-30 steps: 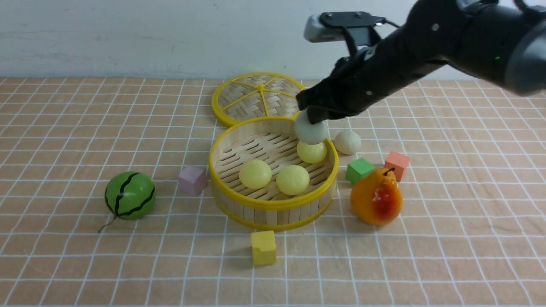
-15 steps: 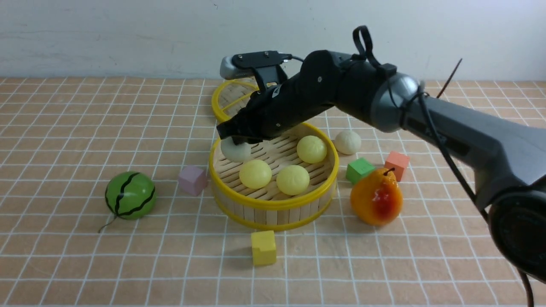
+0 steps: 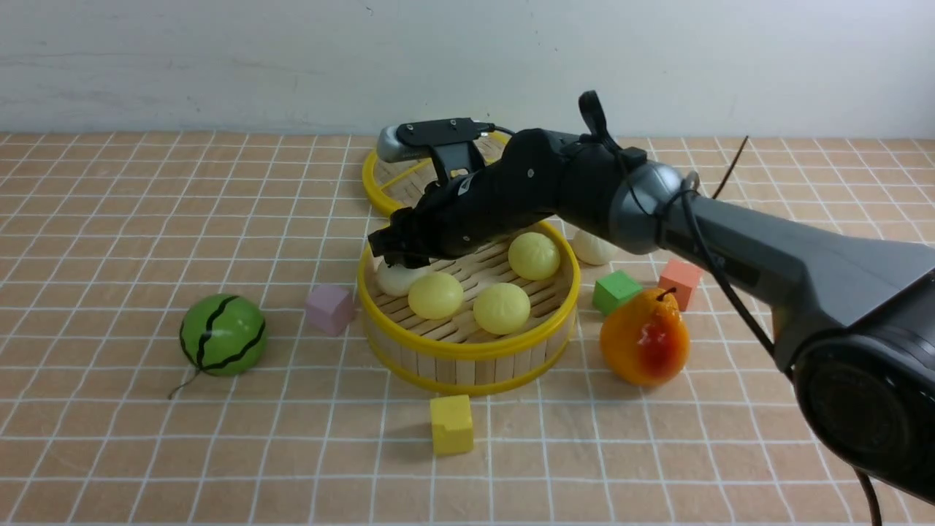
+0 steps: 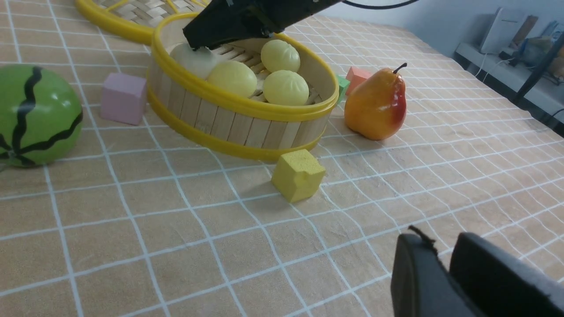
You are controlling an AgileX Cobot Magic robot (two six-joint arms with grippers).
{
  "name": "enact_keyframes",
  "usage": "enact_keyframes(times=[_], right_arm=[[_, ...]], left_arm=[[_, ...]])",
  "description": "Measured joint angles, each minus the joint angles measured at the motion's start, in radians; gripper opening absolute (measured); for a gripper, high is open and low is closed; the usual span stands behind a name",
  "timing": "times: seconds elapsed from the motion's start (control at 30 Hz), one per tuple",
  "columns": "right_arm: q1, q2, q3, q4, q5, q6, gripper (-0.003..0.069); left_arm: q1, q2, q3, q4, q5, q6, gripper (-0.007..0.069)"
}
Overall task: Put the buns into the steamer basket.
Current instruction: Use the right arm to put the steamed stuffed bun into the steamer, then use the right arm to grab a steamed stuffed bun
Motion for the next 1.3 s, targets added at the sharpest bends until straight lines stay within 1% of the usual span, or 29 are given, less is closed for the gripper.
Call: enact_keyframes(times=[0.1,0.13,0.17,0.27,0.33,0.47,0.5,0.53,0.57,0.6,0.63,0.73,0.83,0.87,0.97,1.03,1.07,1.13,1.3], right_arm=[[-0.006,-0.058,0.0,-0.03,0.075,0.0,0.0528],[-0.007,-0.058,0.0,-0.034,0.075,0.0,0.0528],[-0.013,-0.109,0.0,-0.06,0.129,0.0,0.0562],[-0.039,-0.214,-0.001,-0.14,0.249,0.0,0.057],[-0.065,-0.273,-0.006,-0.201,0.333,0.0,0.0552],[-0.158,-0.338,-0.007,-0.351,0.486,0.041,0.0465],[-0.198,-0.338,-0.007,-0.385,0.521,0.06,0.043],[-0.227,-0.334,-0.007,-0.399,0.541,0.071,0.0406],[-0.234,-0.332,-0.007,-0.401,0.55,0.074,0.0394],[-0.272,-0.324,-0.006,-0.404,0.566,0.084,0.0371],[-0.324,-0.307,0.002,-0.389,0.578,0.09,0.0328],[-0.406,-0.265,0.02,-0.29,0.574,0.094,0.0281],[-0.437,-0.192,0.026,-0.188,0.526,0.082,0.0269],[-0.437,-0.183,0.026,-0.183,0.516,0.081,0.0269],[-0.42,-0.111,0.032,-0.131,0.382,0.072,0.0292],[-0.404,-0.083,0.034,-0.114,0.295,0.069,0.0313],[-0.402,-0.08,0.034,-0.113,0.287,0.069,0.0315],[-0.377,-0.049,0.026,-0.104,0.208,0.067,0.0343],[-0.331,0.007,-0.023,-0.112,0.143,0.053,0.0365]], left_arm=[[0.0,0.0,0.0,0.0,0.0,0.0,0.012],[0.0,0.0,0.0,0.0,0.0,0.0,0.012],[0.0,0.0,0.0,0.0,0.0,0.0,0.0122],[0.0,0.0,0.0,0.0,0.0,0.0,0.0125],[0.0,0.0,0.0,0.0,0.0,0.0,0.0127],[0.0,0.0,0.0,0.0,0.0,0.0,0.0129],[0.0,0.0,0.0,0.0,0.0,0.0,0.0131],[0.0,0.0,0.0,0.0,0.0,0.0,0.0131],[0.0,0.0,0.0,0.0,0.0,0.0,0.0132],[0.0,0.0,0.0,0.0,0.0,0.0,0.0133],[0.0,0.0,0.0,0.0,0.0,0.0,0.0134],[0.0,0.0,0.0,0.0,0.0,0.0,0.0138],[0.0,0.0,0.0,0.0,0.0,0.0,0.0142],[0.0,0.0,0.0,0.0,0.0,0.0,0.0142],[0.0,0.0,0.0,0.0,0.0,0.0,0.0144],[0.0,0.0,0.0,0.0,0.0,0.0,0.0144],[0.0,0.0,0.0,0.0,0.0,0.0,0.0144],[0.0,0.0,0.0,0.0,0.0,0.0,0.0146],[0.0,0.0,0.0,0.0,0.0,0.0,0.0154]])
